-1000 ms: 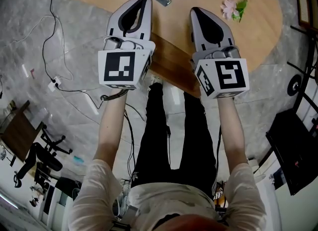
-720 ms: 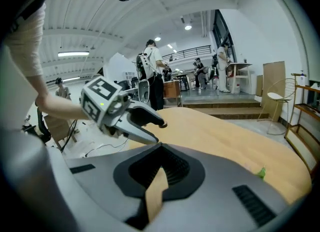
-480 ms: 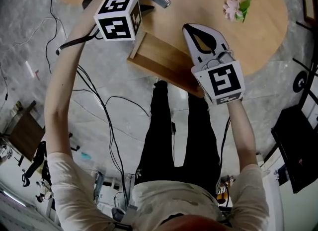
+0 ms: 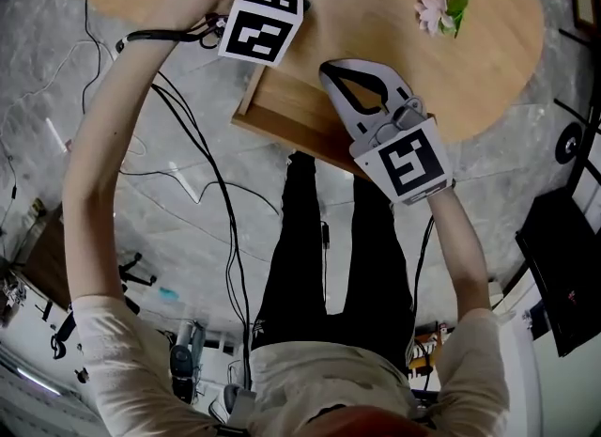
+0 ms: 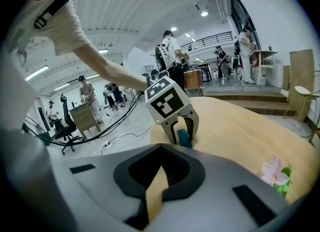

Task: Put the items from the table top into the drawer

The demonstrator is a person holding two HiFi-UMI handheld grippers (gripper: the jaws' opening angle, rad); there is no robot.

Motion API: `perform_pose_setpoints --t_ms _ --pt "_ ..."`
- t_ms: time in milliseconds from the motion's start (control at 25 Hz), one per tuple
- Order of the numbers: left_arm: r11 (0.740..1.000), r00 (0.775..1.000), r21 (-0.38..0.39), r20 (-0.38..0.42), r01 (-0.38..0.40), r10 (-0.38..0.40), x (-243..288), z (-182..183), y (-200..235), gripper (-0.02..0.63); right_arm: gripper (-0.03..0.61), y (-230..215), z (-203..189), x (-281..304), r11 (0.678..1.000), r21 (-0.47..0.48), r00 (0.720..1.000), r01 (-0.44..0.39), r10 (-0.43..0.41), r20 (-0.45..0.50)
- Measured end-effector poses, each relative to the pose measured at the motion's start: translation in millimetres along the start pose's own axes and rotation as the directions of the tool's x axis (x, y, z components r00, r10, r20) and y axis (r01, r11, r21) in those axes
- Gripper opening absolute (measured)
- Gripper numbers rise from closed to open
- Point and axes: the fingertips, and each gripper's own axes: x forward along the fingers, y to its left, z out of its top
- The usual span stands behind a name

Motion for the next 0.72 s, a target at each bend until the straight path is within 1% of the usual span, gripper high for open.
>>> perform_pose_setpoints --t_ms 80,200,400,520,600,680,720 --pt "1.0 1.0 0.01 -0.009 0.017 -0.017 2.1 1.1 0.5 0.229 0.005 2.2 0.0 1.2 1.0 0.007 1.0 -0.014 0.014 -0.001" --pt "1.0 1.0 0.011 0.001 0.029 -0.029 2.1 0.9 0.8 0.233 0.005 8.1 0.4 4.2 0.998 0.049 1.0 -0.031 0.03 0.009" --pt "0.997 0.999 0.064 -0.018 0.052 -0.051 2.4 0.8 1.5 0.231 0.005 22.8 1.0 14.6 0.996 0.063 0.998 -0.068 0.068 0.007" --pt "0.997 0.999 0.059 -0.008 0.05 -0.049 1.7 0.0 1.6 0.201 0.005 29.3 3.1 19.8 0.993 0.083 0.996 -0.088 0.088 0.013" --pt "0.998 0.999 0.047 -0.01 0.04 -0.039 1.2 0.4 0.0 0.162 0.005 29.6 2.7 20.9 0.993 0.072 0.995 -0.096 0.095 0.01" --pt "0.999 1.0 0.037 -0.003 0.028 -0.028 1.5 1.0 -1.2 0.16 0.005 28.3 1.4 20.6 0.993 0.061 0.995 -0.099 0.098 0.008" --pt "0.999 1.0 0.031 0.005 0.027 -0.027 1.5 0.8 -1.8 0.158 0.005 27.8 0.9 20.1 0.993 0.071 0.995 -0.096 0.096 0.01"
